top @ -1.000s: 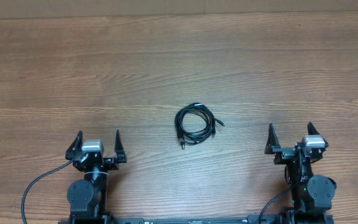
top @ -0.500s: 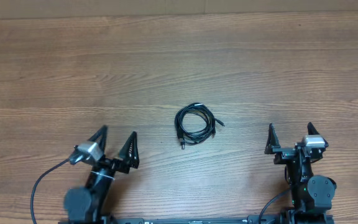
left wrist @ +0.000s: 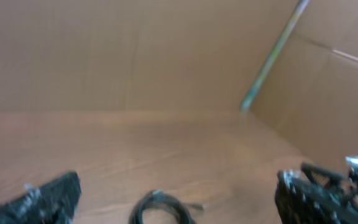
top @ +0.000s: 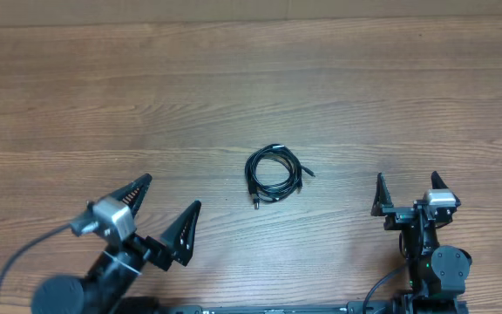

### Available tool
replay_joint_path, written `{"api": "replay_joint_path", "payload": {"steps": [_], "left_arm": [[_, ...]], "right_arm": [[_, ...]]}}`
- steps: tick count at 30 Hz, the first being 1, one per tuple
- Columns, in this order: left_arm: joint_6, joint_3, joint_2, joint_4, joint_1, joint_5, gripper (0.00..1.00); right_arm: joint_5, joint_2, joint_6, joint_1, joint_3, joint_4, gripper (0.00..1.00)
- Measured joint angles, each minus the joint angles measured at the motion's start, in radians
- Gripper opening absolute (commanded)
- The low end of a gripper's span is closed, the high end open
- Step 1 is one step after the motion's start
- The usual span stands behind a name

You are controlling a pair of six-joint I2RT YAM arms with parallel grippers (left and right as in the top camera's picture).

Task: Untangle cables
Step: 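Move the left gripper forward over the coiled black cables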

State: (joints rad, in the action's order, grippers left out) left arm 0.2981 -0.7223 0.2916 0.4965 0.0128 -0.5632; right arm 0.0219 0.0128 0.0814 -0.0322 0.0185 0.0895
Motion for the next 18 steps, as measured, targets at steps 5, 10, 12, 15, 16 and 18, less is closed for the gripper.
{"api": "replay_joint_path", "payload": {"steps": [5,10,12,15,16,18], "left_arm": [[-0.087,-0.249,0.287,0.255,0.000,-0.026,1.00],[-0.112,-0.295,0.461,0.249,0.000,-0.172,1.00],[-0.119,-0.297,0.516,0.262,0.000,-0.208,1.00],[-0.126,-0.310,0.590,0.351,0.000,-0.204,1.00],[-0.130,-0.318,0.613,0.383,-0.003,-0.195,1.00],[-0.145,-0.352,0.674,0.480,-0.025,-0.142,1.00]], "right_arm": [[0.000,0.000,0.000,0.000,0.000,0.001,1.00],[0.000,0.000,0.000,0.000,0.000,0.000,1.00],[0.000,0.000,0.000,0.000,0.000,0.000,1.00],[0.000,0.000,0.000,0.000,0.000,0.000,1.00],[0.000,0.000,0.000,0.000,0.000,0.000,1.00],[0.000,0.000,0.000,0.000,0.000,0.000,1.00]]}}
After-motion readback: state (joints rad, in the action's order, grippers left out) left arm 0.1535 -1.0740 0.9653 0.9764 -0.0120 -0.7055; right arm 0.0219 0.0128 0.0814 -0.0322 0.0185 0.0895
